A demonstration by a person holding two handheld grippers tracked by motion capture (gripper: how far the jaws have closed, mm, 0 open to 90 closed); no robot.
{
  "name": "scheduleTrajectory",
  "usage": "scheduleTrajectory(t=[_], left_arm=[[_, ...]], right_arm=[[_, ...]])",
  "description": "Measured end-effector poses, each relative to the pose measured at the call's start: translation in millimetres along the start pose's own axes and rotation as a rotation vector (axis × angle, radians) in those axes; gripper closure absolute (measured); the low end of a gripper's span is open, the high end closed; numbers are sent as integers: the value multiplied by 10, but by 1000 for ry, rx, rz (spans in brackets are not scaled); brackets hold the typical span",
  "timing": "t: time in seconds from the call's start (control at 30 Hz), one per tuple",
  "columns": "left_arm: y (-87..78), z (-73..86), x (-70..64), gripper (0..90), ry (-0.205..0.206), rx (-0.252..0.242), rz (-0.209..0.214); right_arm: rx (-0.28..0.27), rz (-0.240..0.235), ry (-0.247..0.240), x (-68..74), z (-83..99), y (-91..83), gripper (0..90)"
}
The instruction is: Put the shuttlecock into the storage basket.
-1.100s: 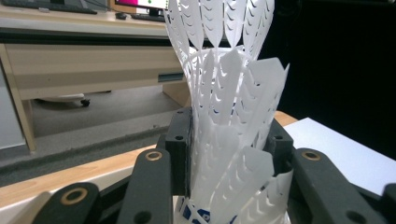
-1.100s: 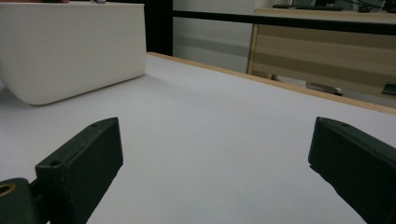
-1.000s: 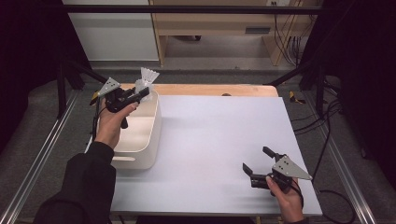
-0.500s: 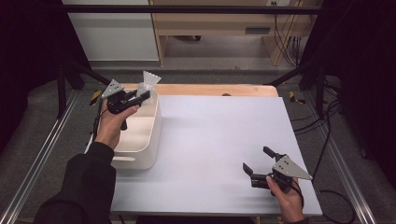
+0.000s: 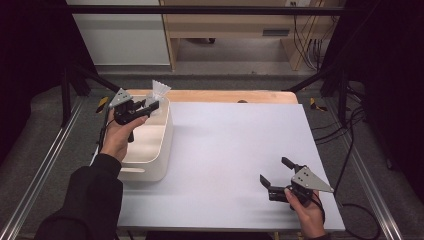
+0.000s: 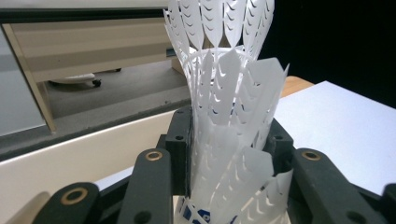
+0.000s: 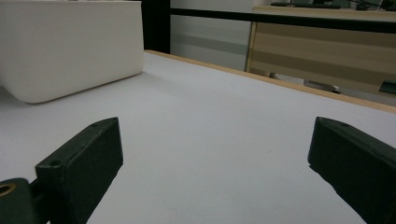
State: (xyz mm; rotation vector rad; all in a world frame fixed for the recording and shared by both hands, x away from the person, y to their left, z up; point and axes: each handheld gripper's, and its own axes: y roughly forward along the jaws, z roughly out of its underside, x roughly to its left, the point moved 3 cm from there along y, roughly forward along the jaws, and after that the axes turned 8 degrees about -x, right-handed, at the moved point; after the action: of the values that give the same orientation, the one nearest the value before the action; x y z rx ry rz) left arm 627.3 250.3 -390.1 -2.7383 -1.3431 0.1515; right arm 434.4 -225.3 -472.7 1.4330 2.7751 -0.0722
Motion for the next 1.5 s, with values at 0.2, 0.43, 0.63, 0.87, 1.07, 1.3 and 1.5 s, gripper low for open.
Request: scheduleTrajectory(t=[0.2,0.43,0.63,0.87,1.07,1.3,1.5], left_arm=[[-4,48,22,631,4,41,-16],[9,74,15,630,7,52,-1],[15,98,15,627,12,72,-1],[30,136,11,624,7,103,3],[37,155,15,621,3,117,0],[42,185,28,615,-14,139,-3],[47,195,22,609,-24,141,6]], right_arm=[[4,0,-2,3,5,5,33],[9,-3,-6,8,16,12,33],[16,-5,-5,12,23,16,33],[18,-7,-7,15,28,20,34],[18,-9,-7,14,32,24,34],[24,-8,-6,13,39,25,35],[26,-14,-8,21,43,32,37]])
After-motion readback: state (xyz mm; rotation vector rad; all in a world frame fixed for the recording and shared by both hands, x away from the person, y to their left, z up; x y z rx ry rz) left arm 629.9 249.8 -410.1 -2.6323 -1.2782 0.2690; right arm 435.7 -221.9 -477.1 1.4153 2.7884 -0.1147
